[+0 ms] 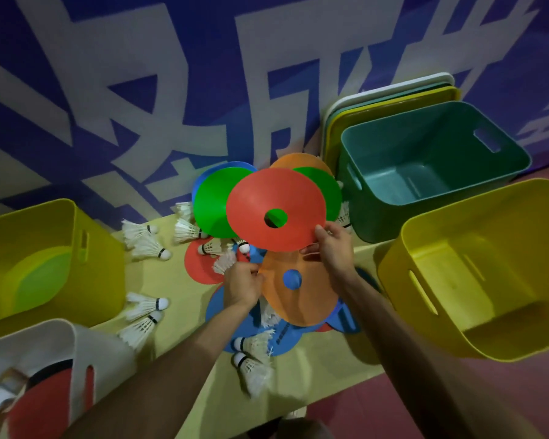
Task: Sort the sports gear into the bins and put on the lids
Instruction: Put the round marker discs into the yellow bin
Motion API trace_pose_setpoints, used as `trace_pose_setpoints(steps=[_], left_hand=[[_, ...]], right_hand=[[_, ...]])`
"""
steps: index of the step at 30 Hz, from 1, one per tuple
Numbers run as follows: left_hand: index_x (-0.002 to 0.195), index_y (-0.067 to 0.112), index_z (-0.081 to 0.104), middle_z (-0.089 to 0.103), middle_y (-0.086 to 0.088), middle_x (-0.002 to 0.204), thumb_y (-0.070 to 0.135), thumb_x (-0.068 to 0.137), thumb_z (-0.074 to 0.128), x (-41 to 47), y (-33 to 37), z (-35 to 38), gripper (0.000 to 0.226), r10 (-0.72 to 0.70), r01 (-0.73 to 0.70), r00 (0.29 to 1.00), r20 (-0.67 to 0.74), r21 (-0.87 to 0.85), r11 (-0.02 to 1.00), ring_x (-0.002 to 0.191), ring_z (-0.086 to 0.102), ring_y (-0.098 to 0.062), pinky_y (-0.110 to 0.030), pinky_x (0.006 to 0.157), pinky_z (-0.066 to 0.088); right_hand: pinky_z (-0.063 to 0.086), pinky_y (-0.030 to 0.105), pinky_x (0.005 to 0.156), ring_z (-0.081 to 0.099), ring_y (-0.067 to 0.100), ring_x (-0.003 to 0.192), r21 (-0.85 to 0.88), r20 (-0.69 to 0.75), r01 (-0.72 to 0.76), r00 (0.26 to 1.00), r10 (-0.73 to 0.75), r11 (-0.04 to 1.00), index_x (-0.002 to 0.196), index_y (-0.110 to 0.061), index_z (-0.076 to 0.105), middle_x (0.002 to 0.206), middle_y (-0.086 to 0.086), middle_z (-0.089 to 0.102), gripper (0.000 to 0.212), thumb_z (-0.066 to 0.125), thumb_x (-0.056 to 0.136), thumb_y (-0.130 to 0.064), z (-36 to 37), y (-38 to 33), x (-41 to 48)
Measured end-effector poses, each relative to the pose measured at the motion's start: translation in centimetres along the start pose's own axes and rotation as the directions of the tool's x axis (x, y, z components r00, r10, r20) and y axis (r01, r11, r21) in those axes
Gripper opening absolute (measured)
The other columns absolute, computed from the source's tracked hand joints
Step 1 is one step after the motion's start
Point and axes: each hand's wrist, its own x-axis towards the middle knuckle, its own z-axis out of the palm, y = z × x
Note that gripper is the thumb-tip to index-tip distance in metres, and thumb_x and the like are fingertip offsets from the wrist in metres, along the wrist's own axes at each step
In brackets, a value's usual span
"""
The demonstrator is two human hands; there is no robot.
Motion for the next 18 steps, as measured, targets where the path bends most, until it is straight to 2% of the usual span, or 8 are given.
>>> trace_pose_setpoints(steps=[3, 6, 9, 11, 13, 16, 18], left_hand=[[0.088, -0.004, 0.071, 0.070, -0.017, 0.075, 0.006, 0.084, 0.067, -0.5, 0.7, -2.0, 0.011, 0.050, -0.050, 0.999, -0.008, -0.056, 0.997, 0.066, 0.068, -0.031, -0.043, 0.067, 0.059], [0.108, 0.000, 0.068, 0.069, -0.015, 0.088, 0.004, 0.088, 0.063, -1.1, 1.5, -4.7, 0.021, 0.005, -0.006, 1.000, -0.006, -0.180, 0.984, 0.062, 0.067, -0.028, -0.033, 0.058, 0.060], [0.109, 0.005, 0.067, 0.067, -0.009, 0.082, 0.005, 0.090, 0.061, -1.3, 1.8, -7.4, 0.020, -0.026, 0.014, 0.999, -0.039, -0.292, 0.956, 0.060, 0.068, -0.028, -0.039, 0.060, 0.061], [0.100, 0.009, 0.065, 0.064, -0.005, 0.077, 0.006, 0.090, 0.061, -1.4, 1.6, -10.1, 0.012, -0.056, 0.017, 0.994, -0.098, -0.361, 0.932, 0.054, 0.067, -0.020, -0.036, 0.055, 0.060], [0.092, 0.011, 0.061, 0.063, -0.009, 0.079, 0.004, 0.089, 0.061, -1.4, 1.2, -13.1, 0.008, -0.085, 0.008, 0.983, -0.163, -0.423, 0.906, 0.052, 0.064, -0.017, -0.031, 0.050, 0.058], [0.103, 0.009, 0.056, 0.064, -0.016, 0.086, -0.001, 0.091, 0.055, -1.5, 0.2, -17.9, 0.016, -0.096, -0.030, 0.970, -0.225, -0.497, 0.868, 0.061, 0.065, -0.020, -0.027, 0.046, 0.057], [0.110, 0.009, 0.053, 0.063, -0.010, 0.085, -0.002, 0.092, 0.051, -1.6, -0.8, -20.9, 0.022, -0.089, -0.073, 0.955, -0.283, -0.517, 0.853, 0.060, 0.065, -0.015, -0.024, 0.046, 0.056]], right_hand=[[0.049, 0.023, 0.041, 0.055, 0.011, 0.039, 0.017, 0.016, -0.004, 1.000, 0.004, 1.000, 0.101, -0.007, 0.054, 0.061, 0.014, 0.056, 0.014, 0.042, 0.100, -0.013, 1.3, -0.9, -0.6], [0.049, 0.023, 0.041, 0.055, 0.010, 0.040, 0.033, 0.030, 0.015, 0.999, -0.016, 0.999, 0.102, -0.007, 0.053, 0.061, 0.013, 0.055, 0.014, 0.041, 0.101, -0.013, 2.6, -2.0, -1.5], [0.046, 0.023, 0.039, 0.055, 0.013, 0.040, 0.049, 0.016, 0.031, 0.999, -0.032, 0.998, 0.105, -0.006, 0.054, 0.061, 0.012, 0.053, 0.015, 0.042, 0.100, -0.013, 3.8, -2.9, -1.6], [0.039, 0.021, 0.035, 0.053, 0.012, 0.037, 0.045, 0.011, 0.045, 0.999, -0.045, 0.998, 0.107, -0.004, 0.053, 0.062, 0.010, 0.052, 0.015, 0.042, 0.100, -0.012, 5.6, -3.8, -1.8], [0.033, 0.019, 0.032, 0.052, 0.010, 0.034, 0.041, 0.020, 0.066, 0.998, -0.067, 0.997, 0.106, -0.005, 0.052, 0.063, 0.008, 0.052, 0.013, 0.042, 0.099, -0.011, 7.8, -4.7, -2.0], [0.029, 0.016, 0.030, 0.050, 0.008, 0.030, 0.065, 0.060, 0.086, 0.994, -0.089, 0.994, 0.100, -0.008, 0.050, 0.063, 0.009, 0.050, 0.007, 0.043, 0.099, -0.010, 11.6, -6.1, -2.7], [0.030, 0.015, 0.029, 0.050, 0.008, 0.030, 0.069, 0.093, 0.106, 0.989, -0.112, 0.992, 0.093, -0.010, 0.051, 0.062, 0.009, 0.050, 0.011, 0.043, 0.099, -0.009, 14.3, -6.9, -3.3]])
